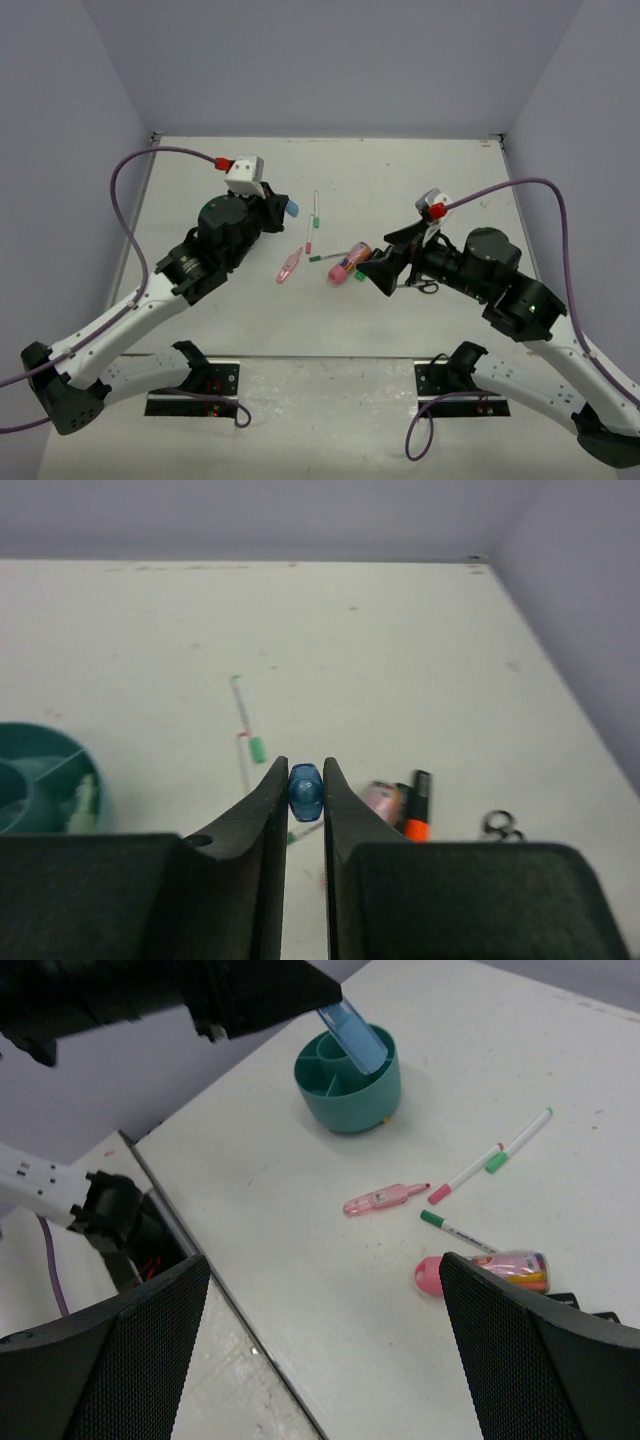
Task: Sort the stationery into containers
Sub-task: Place the pen in the storage box.
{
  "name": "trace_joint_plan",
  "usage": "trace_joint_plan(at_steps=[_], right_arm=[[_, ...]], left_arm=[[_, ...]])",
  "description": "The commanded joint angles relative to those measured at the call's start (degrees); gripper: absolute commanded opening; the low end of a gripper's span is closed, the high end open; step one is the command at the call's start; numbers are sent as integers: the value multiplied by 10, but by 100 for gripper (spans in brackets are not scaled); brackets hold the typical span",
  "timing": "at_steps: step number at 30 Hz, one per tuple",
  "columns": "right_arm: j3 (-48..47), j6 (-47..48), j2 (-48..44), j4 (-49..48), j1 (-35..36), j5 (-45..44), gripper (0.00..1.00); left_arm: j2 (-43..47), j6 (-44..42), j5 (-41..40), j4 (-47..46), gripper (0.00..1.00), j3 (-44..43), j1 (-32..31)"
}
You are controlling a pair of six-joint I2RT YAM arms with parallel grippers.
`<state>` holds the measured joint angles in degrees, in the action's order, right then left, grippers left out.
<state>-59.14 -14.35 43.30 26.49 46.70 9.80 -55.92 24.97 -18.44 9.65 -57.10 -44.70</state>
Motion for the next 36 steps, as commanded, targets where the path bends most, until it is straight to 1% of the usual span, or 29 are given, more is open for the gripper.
trace_joint_plan(at_steps=[1,2,4,7,9,14,18,23,28,33,34,35,36], right_arm=[[15,-57,-34,-9,-1,-99,99],[20,-60,-36,-9,0,-98,99],[35,-63,-45,-9,-1,-83,99],[55,-61,-53,-11,-1,-75,99],[62,-60,-56,-12,-1,-74,99],[65,-54,-56,-21,0,-59,99],[66,-48,-58,-21,-1,-53,99],[68,-45,-57,-23,0,-51,99],[68,-43,-48,-29,-1,-47,99],[67,-44,-35,-36,-1,-37,99],[67,-44,-33,-39,-1,-34,99],[68,-45,-32,-42,-1,-32,99],[69,-45,-30,-45,-1,-30,99]], left_arm=[[-93,-69,-239,18,0,-37,43],[-106,-73,-219,22,0,-50,71],[-136,-89,-207,17,0,-58,117],[-166,-111,-191,7,0,-56,161],[-193,-113,-185,21,0,-58,176],[-221,-115,-184,-7,0,-38,182],[-232,-110,-191,-6,0,-29,188],[-231,-99,-179,-4,0,-11,189],[-229,-84,-125,-1,0,5,189],[-237,-75,-117,16,0,18,189],[-239,-73,-113,21,3,17,189],[-240,-73,-110,25,11,16,189],[-241,-73,-106,28,27,15,189]])
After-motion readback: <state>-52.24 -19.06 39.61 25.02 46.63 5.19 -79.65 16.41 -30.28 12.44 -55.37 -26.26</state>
